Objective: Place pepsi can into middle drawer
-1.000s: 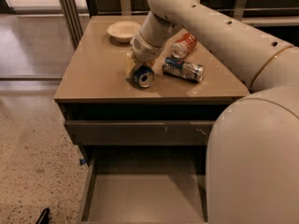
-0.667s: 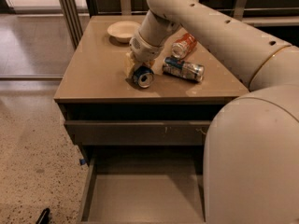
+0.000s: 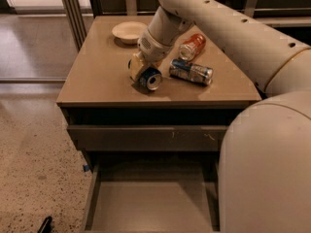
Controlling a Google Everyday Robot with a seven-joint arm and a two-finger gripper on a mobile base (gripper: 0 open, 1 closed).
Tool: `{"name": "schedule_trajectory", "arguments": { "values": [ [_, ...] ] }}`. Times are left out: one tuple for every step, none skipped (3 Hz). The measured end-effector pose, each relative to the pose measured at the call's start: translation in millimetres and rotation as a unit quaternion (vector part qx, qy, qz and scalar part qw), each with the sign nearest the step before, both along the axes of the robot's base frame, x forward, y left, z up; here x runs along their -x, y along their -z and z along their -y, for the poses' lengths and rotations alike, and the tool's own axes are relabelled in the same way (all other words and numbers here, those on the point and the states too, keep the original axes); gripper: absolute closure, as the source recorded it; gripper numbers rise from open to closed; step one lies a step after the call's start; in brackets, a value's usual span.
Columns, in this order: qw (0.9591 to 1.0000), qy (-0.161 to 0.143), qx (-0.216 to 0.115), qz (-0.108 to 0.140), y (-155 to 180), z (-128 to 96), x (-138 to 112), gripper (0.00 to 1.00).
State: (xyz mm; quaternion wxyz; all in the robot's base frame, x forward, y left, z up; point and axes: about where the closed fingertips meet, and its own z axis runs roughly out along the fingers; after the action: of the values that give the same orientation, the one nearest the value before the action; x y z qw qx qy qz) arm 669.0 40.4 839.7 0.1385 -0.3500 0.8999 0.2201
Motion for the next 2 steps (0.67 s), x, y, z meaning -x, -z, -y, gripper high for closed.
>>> {"name": "schedule_trajectory", "arguments": {
  "values": [
    [0.9971, -0.069, -0.03, 0.013, -20, 38, 33, 1.0],
    [0.9888, -0.135, -0.059, 0.019, -20, 71, 65, 1.0]
  ]
}}
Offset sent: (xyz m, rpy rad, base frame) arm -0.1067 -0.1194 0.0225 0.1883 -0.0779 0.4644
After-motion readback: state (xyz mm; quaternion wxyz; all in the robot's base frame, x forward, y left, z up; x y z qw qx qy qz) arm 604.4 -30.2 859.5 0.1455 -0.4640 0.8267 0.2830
